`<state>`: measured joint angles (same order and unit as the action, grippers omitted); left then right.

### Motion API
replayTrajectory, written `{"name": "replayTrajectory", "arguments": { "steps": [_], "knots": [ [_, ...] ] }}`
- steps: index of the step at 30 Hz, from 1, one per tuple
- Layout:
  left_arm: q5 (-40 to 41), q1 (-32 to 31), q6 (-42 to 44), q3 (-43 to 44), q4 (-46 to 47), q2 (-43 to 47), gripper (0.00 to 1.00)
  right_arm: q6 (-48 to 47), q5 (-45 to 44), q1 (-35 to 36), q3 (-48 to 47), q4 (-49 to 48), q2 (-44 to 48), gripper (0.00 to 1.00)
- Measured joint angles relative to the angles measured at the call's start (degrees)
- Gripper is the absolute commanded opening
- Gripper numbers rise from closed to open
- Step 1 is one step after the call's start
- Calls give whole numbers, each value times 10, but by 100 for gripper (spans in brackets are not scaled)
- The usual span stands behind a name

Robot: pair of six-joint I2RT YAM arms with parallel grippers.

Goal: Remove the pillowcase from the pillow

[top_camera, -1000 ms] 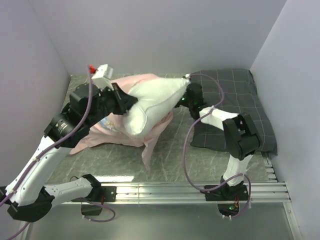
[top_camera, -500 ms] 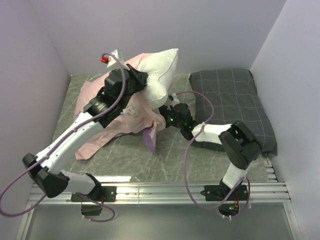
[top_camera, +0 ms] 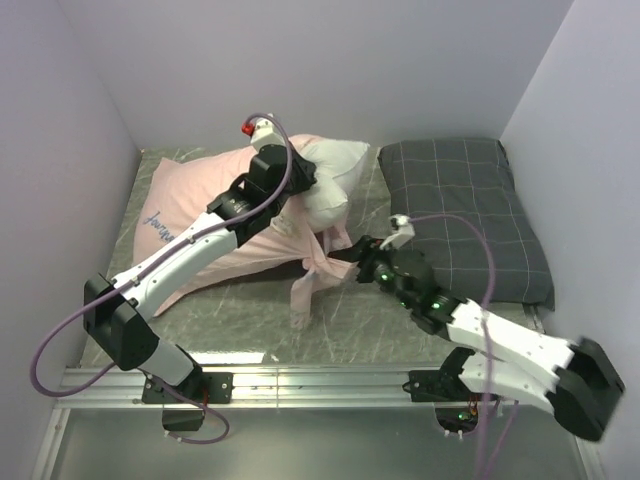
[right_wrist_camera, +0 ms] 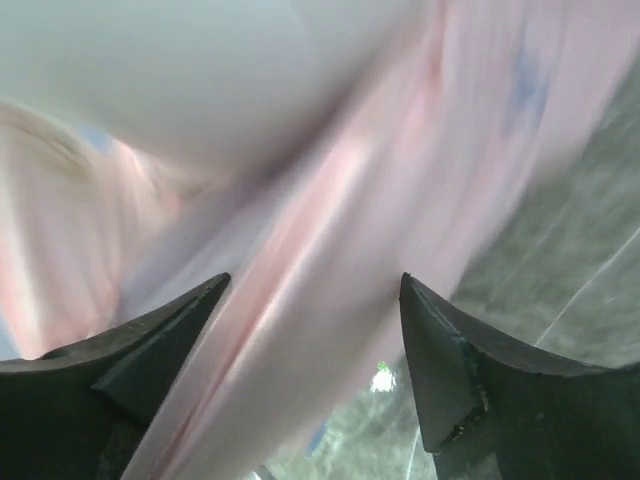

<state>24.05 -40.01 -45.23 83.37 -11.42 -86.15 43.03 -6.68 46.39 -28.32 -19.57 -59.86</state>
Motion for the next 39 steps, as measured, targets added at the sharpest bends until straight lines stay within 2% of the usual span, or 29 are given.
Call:
{"name": "replayTrajectory", "arguments": {
  "steps": [3,6,12,19,25,30,36,39],
  "knots": [
    [-26,-5,-3,-17,16,0,1,-25,-45,2,-12,77,110,86],
    [-51,-13,-7,-28,39,0,0,-64,-76,3,-48,143,151,88],
    [-60,-10,-10,-35,47,-16,0,-114,-54,12,-135,165,95,88],
    [-45,0,-7,-24,31,-37,0,-113,-50,28,-63,169,97,90],
    [-48,1,-7,-24,29,-37,0,-150,-94,28,-101,174,101,93],
    [-53,1,-7,-24,28,-37,1,-185,-121,27,-164,157,58,94],
    [-67,-1,-7,-25,21,-34,0,-208,-130,15,-240,145,-62,94],
    [-73,-2,-5,-31,15,-25,0,-210,-126,0,-253,144,-106,88]
  ]
}}
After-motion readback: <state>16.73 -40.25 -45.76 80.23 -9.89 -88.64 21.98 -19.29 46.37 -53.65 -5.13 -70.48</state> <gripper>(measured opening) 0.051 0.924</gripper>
